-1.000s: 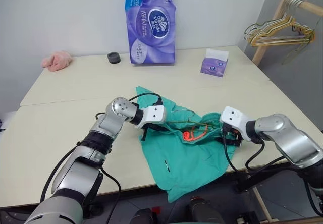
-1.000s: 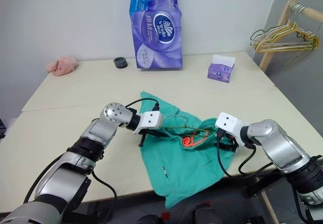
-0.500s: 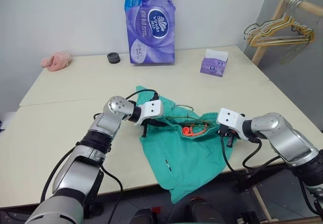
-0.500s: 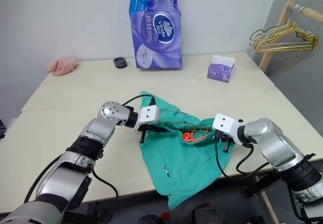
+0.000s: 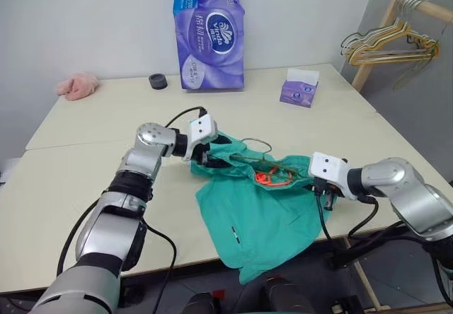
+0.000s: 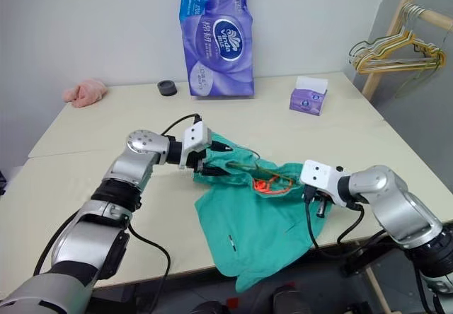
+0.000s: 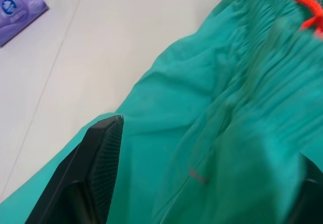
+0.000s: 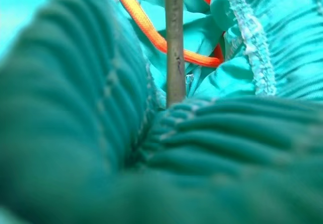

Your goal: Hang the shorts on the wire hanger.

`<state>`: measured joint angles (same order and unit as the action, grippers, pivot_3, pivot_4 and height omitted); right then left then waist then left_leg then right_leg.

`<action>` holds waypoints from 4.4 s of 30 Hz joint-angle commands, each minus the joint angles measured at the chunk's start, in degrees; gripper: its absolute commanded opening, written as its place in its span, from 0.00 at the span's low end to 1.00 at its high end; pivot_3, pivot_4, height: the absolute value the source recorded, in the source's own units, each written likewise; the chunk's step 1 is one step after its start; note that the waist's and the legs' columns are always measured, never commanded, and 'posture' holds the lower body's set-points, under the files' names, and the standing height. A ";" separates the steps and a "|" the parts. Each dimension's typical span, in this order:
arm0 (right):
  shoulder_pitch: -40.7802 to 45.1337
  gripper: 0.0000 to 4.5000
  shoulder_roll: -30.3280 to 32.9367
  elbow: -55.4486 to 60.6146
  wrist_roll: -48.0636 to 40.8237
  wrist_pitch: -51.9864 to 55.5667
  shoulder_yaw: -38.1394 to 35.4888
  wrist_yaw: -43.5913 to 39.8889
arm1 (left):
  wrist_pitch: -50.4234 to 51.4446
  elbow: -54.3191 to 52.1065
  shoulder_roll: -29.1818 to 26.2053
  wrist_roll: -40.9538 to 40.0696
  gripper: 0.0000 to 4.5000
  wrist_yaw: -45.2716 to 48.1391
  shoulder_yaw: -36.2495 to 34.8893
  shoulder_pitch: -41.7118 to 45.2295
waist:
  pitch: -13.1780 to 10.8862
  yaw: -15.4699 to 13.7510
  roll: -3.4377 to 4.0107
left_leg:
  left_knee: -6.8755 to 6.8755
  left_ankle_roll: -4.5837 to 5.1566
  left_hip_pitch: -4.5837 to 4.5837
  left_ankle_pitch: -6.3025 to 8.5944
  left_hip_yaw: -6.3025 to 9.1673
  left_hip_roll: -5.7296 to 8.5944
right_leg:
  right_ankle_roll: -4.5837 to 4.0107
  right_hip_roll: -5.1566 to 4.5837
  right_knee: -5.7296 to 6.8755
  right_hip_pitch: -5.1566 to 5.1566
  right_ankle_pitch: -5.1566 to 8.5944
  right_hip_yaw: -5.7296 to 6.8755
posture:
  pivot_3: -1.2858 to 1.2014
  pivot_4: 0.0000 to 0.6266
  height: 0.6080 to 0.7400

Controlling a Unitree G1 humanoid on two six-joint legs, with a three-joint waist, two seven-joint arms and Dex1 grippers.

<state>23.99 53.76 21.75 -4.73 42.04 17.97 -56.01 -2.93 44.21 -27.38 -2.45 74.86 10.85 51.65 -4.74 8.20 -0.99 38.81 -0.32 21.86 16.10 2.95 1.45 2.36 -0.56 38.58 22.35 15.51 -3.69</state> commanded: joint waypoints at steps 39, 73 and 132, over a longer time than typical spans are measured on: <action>-3.30 0.00 4.43 6.12 -5.41 0.15 -7.38 -3.06 | 3.71 3.23 -2.61 -1.86 0.57 10.29 -2.15 2.64 | 0.00 0.08 0.00 | 0.01 0.00 0.00 0.00 -0.01 0.00 | 0.20 -0.02 0.01 0.00 0.12 -0.03 | 0.43 0.11 1.00; -17.76 0.00 -4.36 15.39 -28.62 47.80 -58.70 14.60 | 33.36 -38.36 11.65 -12.66 0.57 -13.48 -2.98 0.10 | -4.31 1.14 0.01 | 0.05 0.00 -0.06 0.00 -0.21 0.06 | 0.34 0.01 0.10 -0.09 0.19 -0.27 | 0.37 0.34 1.00; -7.61 0.00 5.71 -24.83 -70.40 50.46 -95.02 102.61 | 19.66 -33.28 34.50 -13.65 0.57 -17.24 7.81 16.30 | -10.72 6.23 0.17 | -0.47 0.82 1.02 0.46 -2.50 0.07 | 1.57 0.40 -1.65 0.90 -0.31 -2.27 | 0.36 0.43 1.00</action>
<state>16.74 58.29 -4.71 -74.79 92.05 -75.48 47.26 17.99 11.27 5.99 -15.42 56.90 18.07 66.27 -15.46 14.43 -0.82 38.30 0.50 22.87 16.56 0.45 1.52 3.95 -0.16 36.91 23.25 15.21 -5.96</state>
